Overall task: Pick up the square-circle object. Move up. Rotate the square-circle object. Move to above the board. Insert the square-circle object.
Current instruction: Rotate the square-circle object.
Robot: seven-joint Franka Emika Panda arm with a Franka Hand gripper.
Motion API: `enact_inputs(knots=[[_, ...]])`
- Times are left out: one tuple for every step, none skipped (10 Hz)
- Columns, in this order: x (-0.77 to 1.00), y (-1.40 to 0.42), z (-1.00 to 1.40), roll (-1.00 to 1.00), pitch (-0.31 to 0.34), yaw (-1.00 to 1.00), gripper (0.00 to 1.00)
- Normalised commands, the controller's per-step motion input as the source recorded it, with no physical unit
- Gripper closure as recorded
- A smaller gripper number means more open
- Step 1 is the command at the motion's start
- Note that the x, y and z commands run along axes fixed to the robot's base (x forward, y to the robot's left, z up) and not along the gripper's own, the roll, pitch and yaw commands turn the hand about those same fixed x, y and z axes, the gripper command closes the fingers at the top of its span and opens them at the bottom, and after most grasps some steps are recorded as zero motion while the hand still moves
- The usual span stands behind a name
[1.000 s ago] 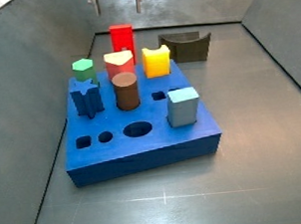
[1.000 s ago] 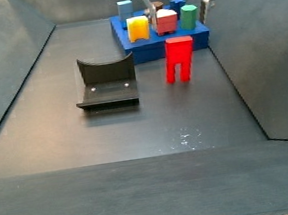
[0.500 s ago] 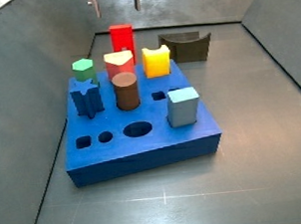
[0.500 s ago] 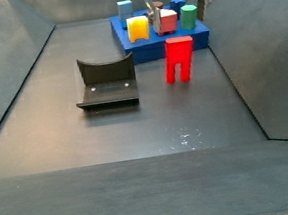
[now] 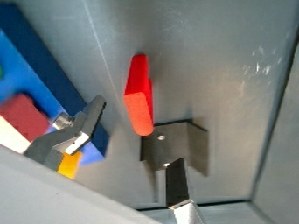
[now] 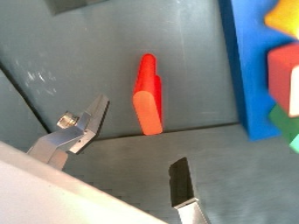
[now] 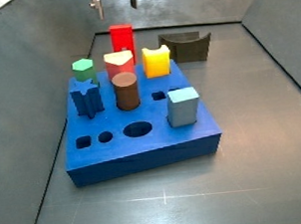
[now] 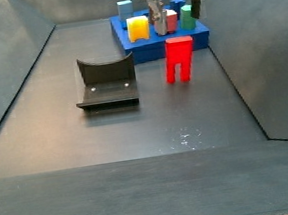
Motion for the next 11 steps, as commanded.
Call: enact_inputs(knots=[[0.01,-0.01,-0.02,0.00,0.005,1.00,0.00],[0.01,-0.01,-0.02,0.00,0.005,1.00,0.00],[0.01,-0.01,-0.02,0.00,0.005,1.00,0.00],[0.01,-0.01,-0.02,0.00,0.006,1.00,0.00],[0.01,-0.01,-0.02,0.00,0.006,1.00,0.00],[0.01,-0.01,-0.02,0.00,0.006,1.00,0.00],[0.01,-0.01,-0.02,0.00,0.006,1.00,0.00],[0.01,-0.01,-0.02,0.00,0.006,1.00,0.00],[0.01,-0.01,-0.02,0.00,0.007,1.00,0.00],[0.01,-0.01,-0.02,0.00,0.007,1.00,0.00],[0.01,-0.01,-0.02,0.00,0.007,1.00,0.00]])
